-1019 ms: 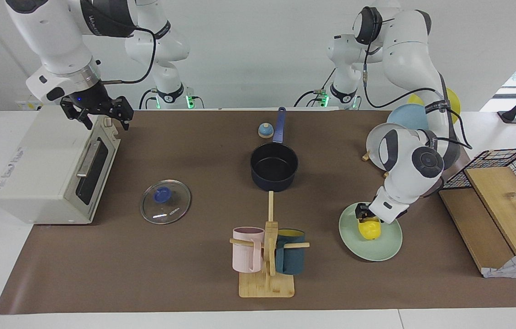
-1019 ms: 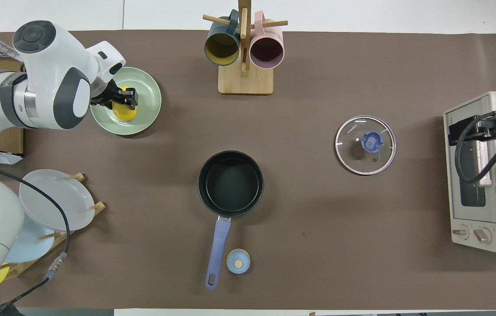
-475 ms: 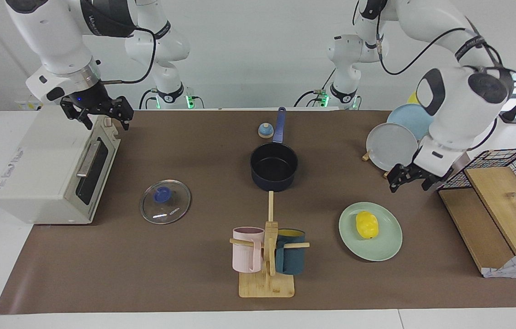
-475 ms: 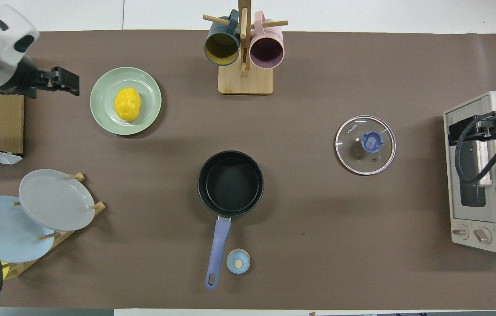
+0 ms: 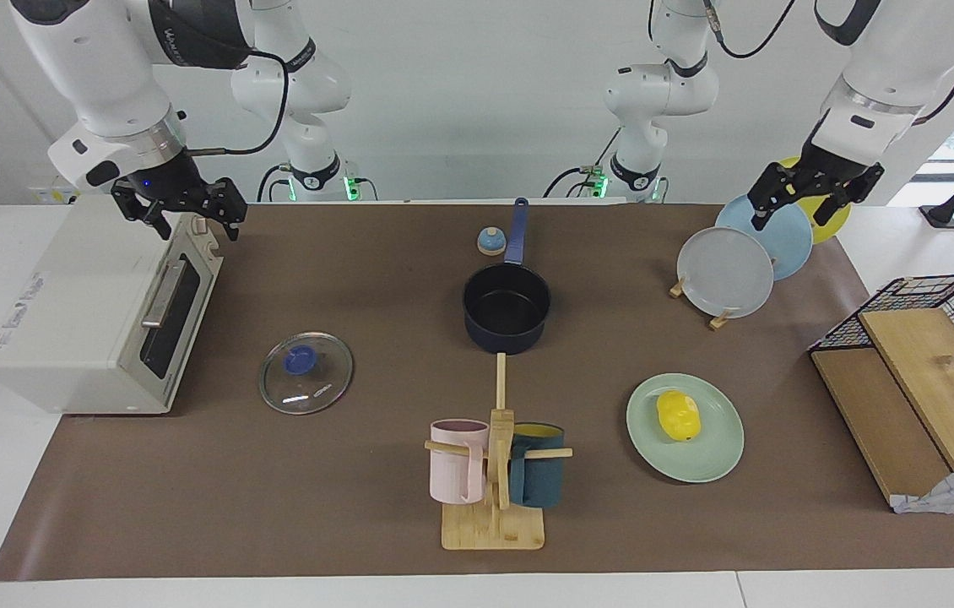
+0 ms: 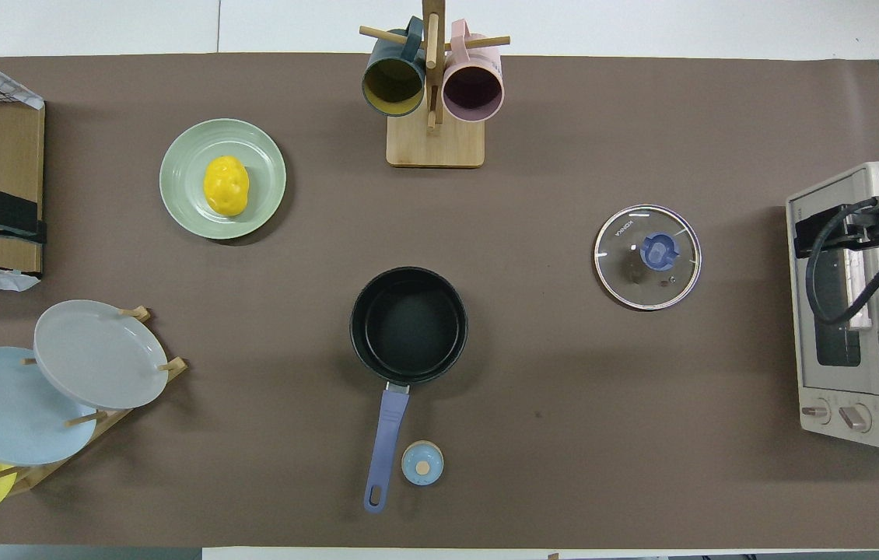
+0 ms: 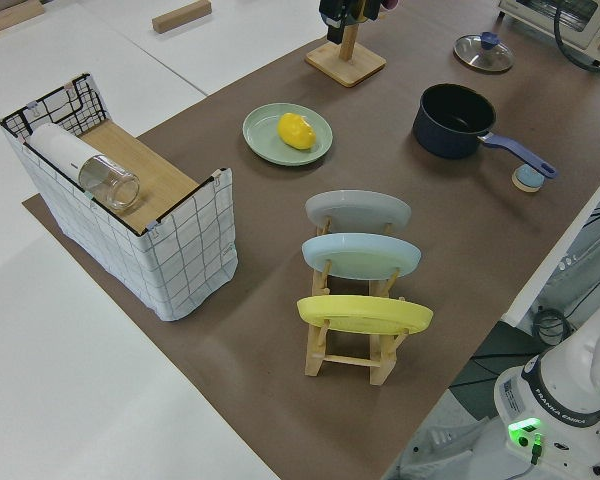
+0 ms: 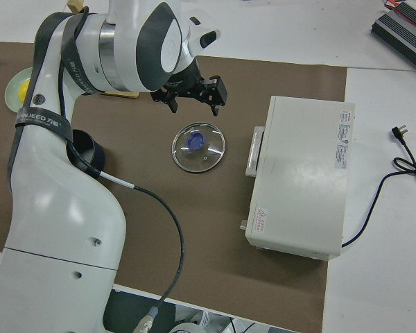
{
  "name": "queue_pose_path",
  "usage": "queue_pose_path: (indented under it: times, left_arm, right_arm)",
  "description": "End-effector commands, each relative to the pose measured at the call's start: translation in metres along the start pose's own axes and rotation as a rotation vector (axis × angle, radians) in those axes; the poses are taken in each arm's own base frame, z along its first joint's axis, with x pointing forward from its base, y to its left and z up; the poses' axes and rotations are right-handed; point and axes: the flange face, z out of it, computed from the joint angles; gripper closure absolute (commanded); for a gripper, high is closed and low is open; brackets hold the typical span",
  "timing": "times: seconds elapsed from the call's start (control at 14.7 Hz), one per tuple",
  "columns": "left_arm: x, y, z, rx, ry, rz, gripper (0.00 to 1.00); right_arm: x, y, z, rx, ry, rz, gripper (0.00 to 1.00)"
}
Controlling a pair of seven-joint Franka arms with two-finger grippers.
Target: Transfer potato from pot to plate
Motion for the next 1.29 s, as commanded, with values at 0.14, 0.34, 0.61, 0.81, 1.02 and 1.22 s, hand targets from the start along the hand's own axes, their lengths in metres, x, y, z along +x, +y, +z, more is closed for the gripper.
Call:
queue_pose_path:
  times: [0.14, 0.34, 0.61, 0.81, 1.02, 1.22]
  left_arm:
    - [-0.019, 0.0, 0.033, 0.018, -0.047, -0.009, 0.0]
    - [-0.012, 0.005, 0.024, -0.012, -0.047, -0.006, 0.0]
    - [-0.007, 0.01, 0.027, -0.03, -0.052, 0.0, 0.0]
    - [-0.003, 0.012, 0.036, -0.034, -0.021, 0.006, 0.0]
    - [-0.005, 0.011, 0.033, -0.035, -0.017, 0.009, 0.0]
    - [-0.006, 0.013, 0.034, -0.033, -0.019, 0.017, 0.0]
  right_arm:
    - [-0.001, 0.0, -0.002, 0.017, 0.014, 0.005, 0.0]
    - [-0.001, 0.0, -0.002, 0.017, 0.016, 0.005, 0.0]
    - [-0.001, 0.0, -0.002, 0.017, 0.014, 0.006, 0.0]
    - [-0.001, 0.0, -0.002, 0.017, 0.014, 0.005, 0.0]
    - [-0.001, 0.0, -0.002, 0.017, 0.014, 0.005, 0.0]
    - [-0.001, -0.001, -0.002, 0.017, 0.014, 0.005, 0.0]
